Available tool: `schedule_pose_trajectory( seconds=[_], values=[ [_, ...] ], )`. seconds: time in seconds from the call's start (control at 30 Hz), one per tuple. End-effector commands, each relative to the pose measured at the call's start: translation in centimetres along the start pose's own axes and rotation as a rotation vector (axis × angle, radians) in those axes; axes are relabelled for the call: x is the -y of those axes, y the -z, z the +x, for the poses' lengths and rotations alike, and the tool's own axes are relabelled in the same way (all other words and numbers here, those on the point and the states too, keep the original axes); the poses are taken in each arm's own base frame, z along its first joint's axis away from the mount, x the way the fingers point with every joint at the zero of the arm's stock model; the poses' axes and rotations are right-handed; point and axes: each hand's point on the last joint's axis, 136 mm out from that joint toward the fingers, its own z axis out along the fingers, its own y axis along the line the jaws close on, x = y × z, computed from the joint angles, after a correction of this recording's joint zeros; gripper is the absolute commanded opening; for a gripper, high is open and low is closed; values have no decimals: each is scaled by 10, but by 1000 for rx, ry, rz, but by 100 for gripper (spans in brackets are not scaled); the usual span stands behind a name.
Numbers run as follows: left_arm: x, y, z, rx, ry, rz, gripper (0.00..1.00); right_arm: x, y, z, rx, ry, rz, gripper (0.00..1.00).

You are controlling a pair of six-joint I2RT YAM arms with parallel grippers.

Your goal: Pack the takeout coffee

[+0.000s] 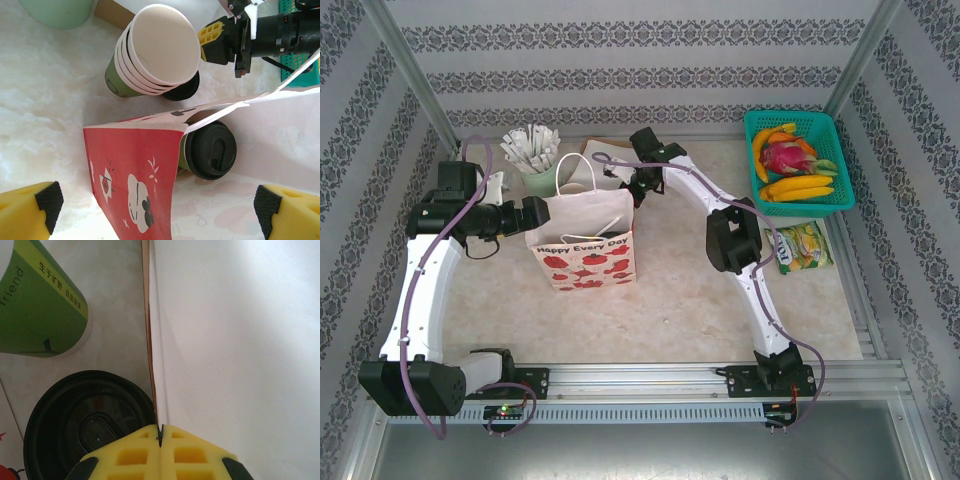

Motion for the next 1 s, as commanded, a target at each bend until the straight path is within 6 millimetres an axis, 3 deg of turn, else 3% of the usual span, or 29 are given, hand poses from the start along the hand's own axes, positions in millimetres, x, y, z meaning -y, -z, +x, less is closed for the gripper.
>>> schedule_pose_trajectory(
  seconds=[0.0,0.27,0.53,0.77,0.97],
  values=[
    [1,0,-7,28,-3,15,100,-3,36,-31,95,-8,-6,0],
    [4,6,-13,67,-16,13,100,13,111,-76,310,-103,50,0],
    [18,18,-17,120,-81,70,100,29,185,-90,513,-290,101,0],
    [31,29,-19,168,-155,115,100,30,198,-95,553,-339,104,0],
    [49,44,-25,227,-253,169,100,25,227,-113,618,-347,124,0]
  ],
)
